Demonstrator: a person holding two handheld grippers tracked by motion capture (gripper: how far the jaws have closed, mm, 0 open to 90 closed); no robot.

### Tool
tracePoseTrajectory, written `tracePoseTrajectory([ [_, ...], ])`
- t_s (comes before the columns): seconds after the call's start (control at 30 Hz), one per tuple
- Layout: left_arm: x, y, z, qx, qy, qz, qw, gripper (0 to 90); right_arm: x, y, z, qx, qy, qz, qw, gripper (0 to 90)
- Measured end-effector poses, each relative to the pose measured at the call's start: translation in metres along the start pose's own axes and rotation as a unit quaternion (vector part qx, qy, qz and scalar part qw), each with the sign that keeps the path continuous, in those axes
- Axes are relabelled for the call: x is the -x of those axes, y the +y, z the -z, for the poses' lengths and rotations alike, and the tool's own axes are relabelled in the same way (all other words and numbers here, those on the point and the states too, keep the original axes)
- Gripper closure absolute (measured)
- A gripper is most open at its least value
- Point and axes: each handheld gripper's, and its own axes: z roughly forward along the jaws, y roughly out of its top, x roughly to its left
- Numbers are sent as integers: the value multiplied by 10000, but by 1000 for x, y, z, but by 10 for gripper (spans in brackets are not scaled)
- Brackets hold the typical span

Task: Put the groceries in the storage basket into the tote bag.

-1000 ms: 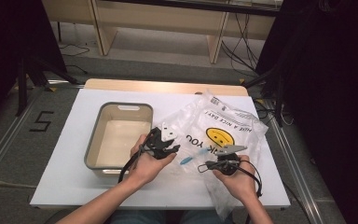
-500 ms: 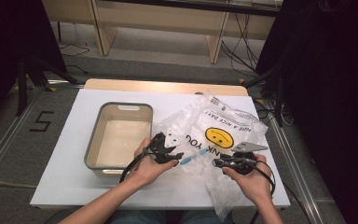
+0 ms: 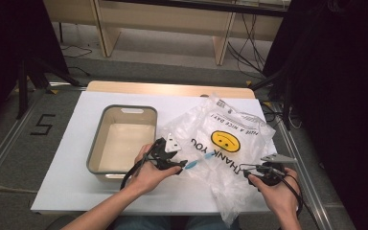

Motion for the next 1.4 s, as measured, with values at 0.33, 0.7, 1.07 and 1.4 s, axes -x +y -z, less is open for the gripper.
tracePoseTrajectory([
  [0.33,4,0,1,3,-13,-69,10000,390,12,-19,2,-251,-331,-581,9974,399],
  [0.7,4,0,0,10,-34,-65,10000,389,5,-26,-3,-481,-348,-817,9949,418],
  [1.07,4,1,-1,-2,-35,-99,9999,389,3,-30,-8,-654,-347,-826,9938,506],
  [1.4,4,1,-1,13,-33,-108,9999,389,-3,-31,-10,-967,-276,-719,9923,725],
])
